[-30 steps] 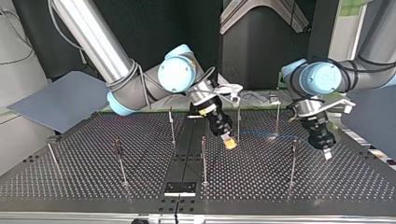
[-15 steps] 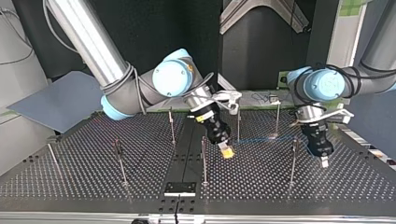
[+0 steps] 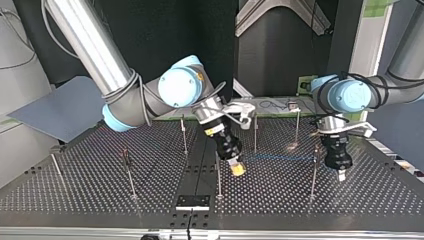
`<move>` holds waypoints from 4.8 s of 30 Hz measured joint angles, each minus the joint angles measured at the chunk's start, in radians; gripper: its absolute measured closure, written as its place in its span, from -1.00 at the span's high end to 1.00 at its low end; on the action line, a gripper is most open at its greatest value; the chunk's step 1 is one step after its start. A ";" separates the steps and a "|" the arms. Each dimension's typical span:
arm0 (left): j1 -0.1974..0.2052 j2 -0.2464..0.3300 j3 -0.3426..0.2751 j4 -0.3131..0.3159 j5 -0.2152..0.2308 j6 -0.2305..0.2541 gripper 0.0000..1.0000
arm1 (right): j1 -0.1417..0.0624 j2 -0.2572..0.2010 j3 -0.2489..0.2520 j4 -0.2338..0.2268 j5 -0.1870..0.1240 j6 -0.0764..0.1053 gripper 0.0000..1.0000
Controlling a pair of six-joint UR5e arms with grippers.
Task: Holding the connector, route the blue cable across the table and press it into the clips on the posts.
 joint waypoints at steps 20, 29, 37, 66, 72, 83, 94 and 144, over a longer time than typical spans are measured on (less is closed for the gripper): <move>-0.012 0.054 -0.050 -0.151 -0.148 -0.039 0.96 | 0.022 0.001 -0.001 0.026 0.020 -0.005 -1.00; -0.024 0.127 -0.123 -0.225 -0.129 -0.070 0.96 | 0.030 0.007 -0.001 0.026 0.029 -0.005 -1.00; -0.033 0.200 -0.193 -0.298 -0.075 -0.093 0.96 | 0.033 0.028 0.000 0.029 0.036 -0.006 -1.00; -0.110 0.449 -0.214 -0.431 0.067 0.043 0.96 | 0.025 0.044 0.001 0.029 0.038 -0.005 -1.00; -0.132 0.452 -0.202 -0.428 0.097 0.057 0.96 | 0.024 0.046 0.000 0.028 0.038 -0.005 -1.00; -0.185 0.363 -0.117 -0.429 0.060 0.128 0.96 | 0.017 0.046 0.000 0.028 0.038 -0.001 -1.00; -0.228 0.261 -0.071 -0.406 -0.008 0.179 0.96 | 0.010 0.046 0.000 0.028 0.036 0.000 -1.00; -0.258 0.110 -0.061 -0.348 -0.156 0.169 -1.00 | 0.012 0.048 0.014 0.041 0.041 -0.001 -1.00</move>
